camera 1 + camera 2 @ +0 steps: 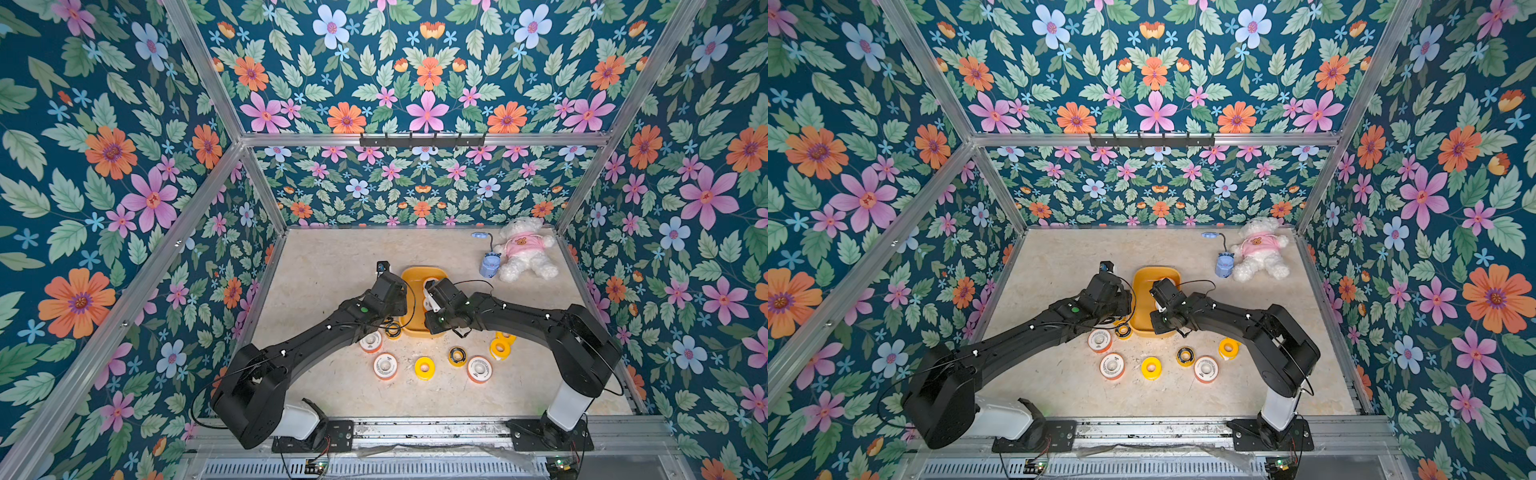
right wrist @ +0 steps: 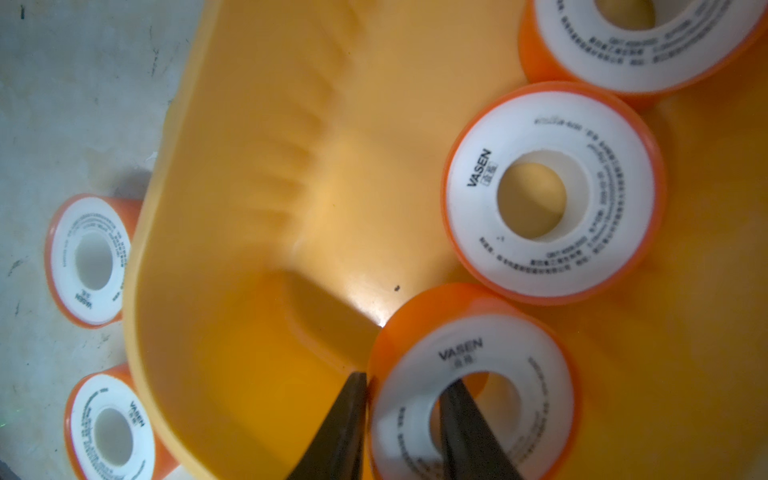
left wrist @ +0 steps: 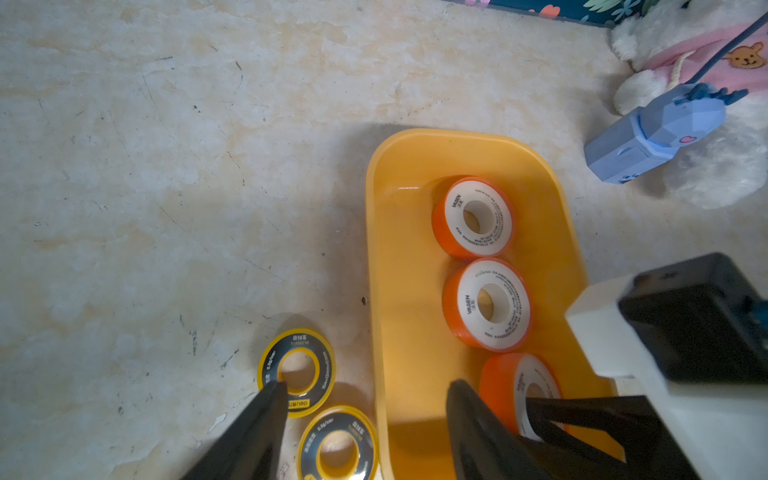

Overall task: Put the sealing tape into the storage box
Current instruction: Place the sealing tape in the storage box.

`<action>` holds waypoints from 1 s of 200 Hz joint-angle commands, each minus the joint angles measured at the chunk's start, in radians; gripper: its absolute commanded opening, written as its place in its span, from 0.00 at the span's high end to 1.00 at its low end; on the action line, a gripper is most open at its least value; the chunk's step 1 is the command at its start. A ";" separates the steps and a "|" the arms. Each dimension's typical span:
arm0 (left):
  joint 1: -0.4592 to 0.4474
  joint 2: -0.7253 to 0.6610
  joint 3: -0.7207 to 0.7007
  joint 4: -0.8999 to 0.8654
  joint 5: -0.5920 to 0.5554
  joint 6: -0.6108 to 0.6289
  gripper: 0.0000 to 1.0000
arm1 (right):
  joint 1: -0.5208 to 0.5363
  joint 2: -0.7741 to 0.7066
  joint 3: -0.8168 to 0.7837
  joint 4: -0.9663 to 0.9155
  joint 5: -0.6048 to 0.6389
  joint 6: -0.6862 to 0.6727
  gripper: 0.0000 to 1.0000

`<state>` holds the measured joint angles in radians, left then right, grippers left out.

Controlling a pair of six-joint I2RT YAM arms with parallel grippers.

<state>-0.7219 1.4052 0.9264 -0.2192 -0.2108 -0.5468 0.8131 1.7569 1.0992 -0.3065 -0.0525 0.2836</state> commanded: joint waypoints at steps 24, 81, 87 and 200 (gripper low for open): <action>-0.001 -0.002 0.000 -0.009 -0.016 0.003 0.33 | 0.001 0.015 0.014 -0.022 0.023 -0.007 0.60; -0.001 -0.012 -0.004 -0.013 -0.028 0.003 0.33 | 0.001 0.015 0.022 -0.035 0.057 0.004 0.62; 0.000 -0.013 -0.004 -0.014 -0.028 0.004 0.33 | 0.001 0.016 0.022 -0.035 0.059 0.006 0.62; 0.026 -0.076 -0.037 -0.044 -0.056 0.019 0.33 | -0.093 -0.218 -0.066 0.149 -0.028 0.112 0.61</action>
<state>-0.7086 1.3453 0.9009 -0.2493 -0.2512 -0.5426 0.7593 1.5803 1.0660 -0.2283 -0.0566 0.3439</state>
